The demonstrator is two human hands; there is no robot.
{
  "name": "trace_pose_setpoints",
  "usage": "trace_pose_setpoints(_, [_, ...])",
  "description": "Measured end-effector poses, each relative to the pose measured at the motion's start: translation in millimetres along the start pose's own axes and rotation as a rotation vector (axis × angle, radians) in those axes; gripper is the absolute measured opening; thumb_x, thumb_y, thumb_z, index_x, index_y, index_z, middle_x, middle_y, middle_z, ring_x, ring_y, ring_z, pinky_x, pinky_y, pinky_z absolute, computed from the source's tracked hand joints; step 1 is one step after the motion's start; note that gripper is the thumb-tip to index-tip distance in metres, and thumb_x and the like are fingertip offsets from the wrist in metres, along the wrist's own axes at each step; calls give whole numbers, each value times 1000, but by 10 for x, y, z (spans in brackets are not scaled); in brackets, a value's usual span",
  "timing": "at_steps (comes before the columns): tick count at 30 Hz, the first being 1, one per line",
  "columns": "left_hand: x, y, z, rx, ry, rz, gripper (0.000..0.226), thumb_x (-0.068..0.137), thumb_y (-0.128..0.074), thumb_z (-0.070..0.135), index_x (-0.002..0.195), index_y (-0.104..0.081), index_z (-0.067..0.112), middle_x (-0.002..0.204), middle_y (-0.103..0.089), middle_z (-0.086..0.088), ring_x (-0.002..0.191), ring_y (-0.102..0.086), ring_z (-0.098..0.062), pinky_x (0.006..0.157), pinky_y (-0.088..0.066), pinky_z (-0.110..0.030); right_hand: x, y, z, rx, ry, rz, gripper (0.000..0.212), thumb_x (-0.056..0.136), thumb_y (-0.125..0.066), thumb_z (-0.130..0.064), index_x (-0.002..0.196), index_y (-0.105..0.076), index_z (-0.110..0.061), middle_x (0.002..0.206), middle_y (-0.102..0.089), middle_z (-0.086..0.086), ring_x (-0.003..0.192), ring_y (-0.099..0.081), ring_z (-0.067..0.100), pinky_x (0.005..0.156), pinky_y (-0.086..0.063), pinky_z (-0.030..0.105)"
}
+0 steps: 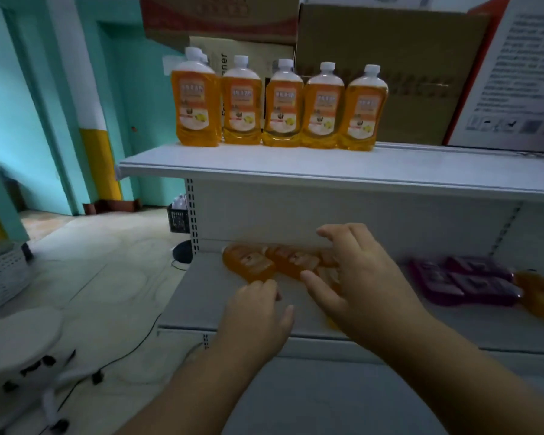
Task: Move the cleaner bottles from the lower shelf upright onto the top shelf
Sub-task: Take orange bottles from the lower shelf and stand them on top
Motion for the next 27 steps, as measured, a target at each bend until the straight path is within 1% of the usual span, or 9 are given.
trace_pose_setpoints(6, [568,-507,-565,-66,205,-83,48,92,-50,57,122,-57,20,115,-64,-5,99,-60,-26,73,-46,-32,131,-466,424,-45,-118,-70,53,84,-62,-48,130,-50,-23,117,-49,-6,103,-51,12,83,-44,26])
trace_pose_setpoints(11, [1165,-957,-1259,-116,473,-165,73,93,-42,61,150,-30,18,139,-52,-13,118,-55,-35,88,-45,-39,446,-932,676,-107,-196,-132,55,83,-60,-51,132,-49,-27,123,-48,-3,103,-51,15,75,-35,24])
trace_pose_setpoints(14, [1363,-1188,-1577,-150,602,-213,78,87,-46,68,147,-33,21,137,-52,-15,118,-54,-37,98,-45,-45,598,-1177,757,-136,-207,-159,57,84,-61,-51,133,-47,-28,126,-45,-4,103,-45,12,63,-31,21])
trace_pose_setpoints(16, [1436,-1257,-1722,-279,711,-136,83,78,-60,70,140,-39,18,129,-55,-15,114,-57,-37,97,-47,-46,648,-1309,803,-125,-222,-173,55,85,-61,-51,132,-45,-29,125,-42,-7,98,-36,6,60,-22,14])
trace_pose_setpoints(18, [1489,-1334,-1808,-334,845,-108,96,64,-72,68,137,-35,16,129,-52,-13,116,-56,-36,97,-47,-46,663,-1388,859,-110,-233,-172,52,86,-62,-48,131,-47,-26,123,-44,-5,97,-38,7,59,-26,17])
trace_pose_setpoints(20, [1546,-1392,-1849,-404,970,-96,108,54,-81,62,136,-29,13,131,-51,-12,119,-55,-34,94,-49,-43,671,-1447,927,-100,-240,-180,50,87,-62,-47,129,-48,-24,123,-46,-2,100,-39,11,60,-27,21])
trace_pose_setpoints(23, [1503,-1419,-1934,-487,1099,-120,107,56,-87,57,138,-36,9,133,-53,-13,116,-58,-30,70,-46,-33,685,-1562,1098,-77,-282,-206,49,88,-61,-50,128,-43,-28,125,-42,-5,103,-40,11,62,-15,11])
trace_pose_setpoints(25, [1384,-1487,-1940,-810,1099,-90,86,69,-86,46,134,-51,3,128,-62,-15,105,-66,-29,66,-46,-30,700,-1652,1214,-73,-302,-228,49,87,-60,-51,127,-42,-30,126,-42,-6,105,-45,15,61,-12,13])
trace_pose_setpoints(27, [1215,-1518,-1733,-1393,1034,-72,55,78,-82,26,121,-62,-2,116,-70,-21,94,-72,-35,70,-58,-37,735,-1746,1312,-87,-290,-243,48,88,-59,-51,128,-41,-30,126,-43,-5,106,-47,18,57,-17,19])
Point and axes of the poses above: each hand's wrist, its own x-axis towards the middle knuckle, its own y-axis out of the back of the hand, z = x × y, the point moved 9 cm from there along x, towards the middle knuckle
